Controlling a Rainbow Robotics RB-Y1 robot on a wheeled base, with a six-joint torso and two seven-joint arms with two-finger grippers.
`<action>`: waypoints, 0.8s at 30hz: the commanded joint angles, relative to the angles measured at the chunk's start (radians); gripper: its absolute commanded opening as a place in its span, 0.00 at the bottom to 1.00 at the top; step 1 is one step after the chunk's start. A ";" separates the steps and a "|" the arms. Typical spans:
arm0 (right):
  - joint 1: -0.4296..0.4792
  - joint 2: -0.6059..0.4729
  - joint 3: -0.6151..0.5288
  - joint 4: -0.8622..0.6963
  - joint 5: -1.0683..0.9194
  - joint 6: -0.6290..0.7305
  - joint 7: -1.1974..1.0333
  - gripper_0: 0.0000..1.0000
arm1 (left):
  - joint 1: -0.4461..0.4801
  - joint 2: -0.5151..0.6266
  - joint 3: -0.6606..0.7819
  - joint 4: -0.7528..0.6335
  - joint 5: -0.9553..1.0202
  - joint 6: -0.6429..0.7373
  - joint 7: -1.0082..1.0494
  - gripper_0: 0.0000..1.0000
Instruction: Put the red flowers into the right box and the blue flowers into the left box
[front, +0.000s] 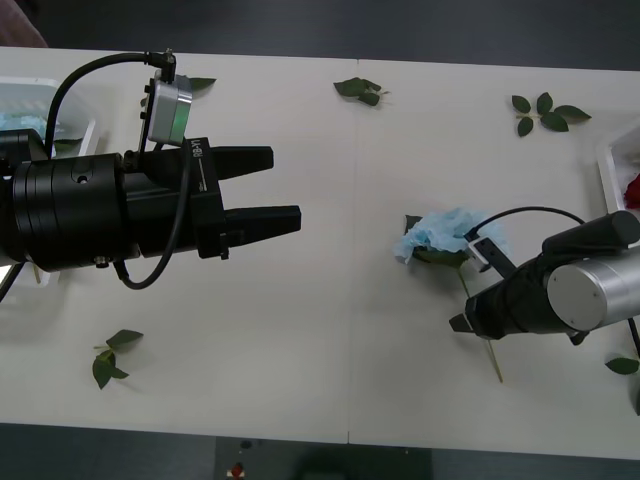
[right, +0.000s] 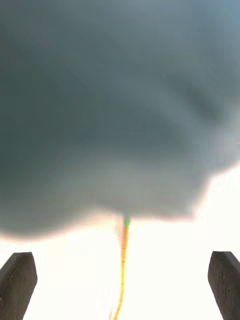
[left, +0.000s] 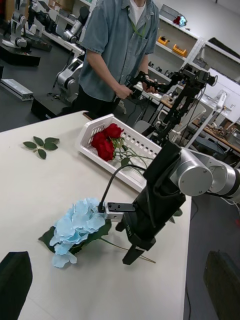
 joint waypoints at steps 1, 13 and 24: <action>-0.007 0.032 -0.010 0.013 0.002 -0.028 0.007 1.00 | -0.012 0.024 0.010 -0.023 0.004 -0.005 -0.075 1.00; -0.028 0.055 -0.010 0.053 0.025 -0.044 0.024 0.11 | -0.012 0.024 0.010 -0.023 0.004 -0.005 -0.075 1.00; -0.036 0.049 -0.015 0.044 0.037 -0.045 0.035 0.00 | -0.012 0.024 0.010 -0.023 0.004 -0.005 -0.075 1.00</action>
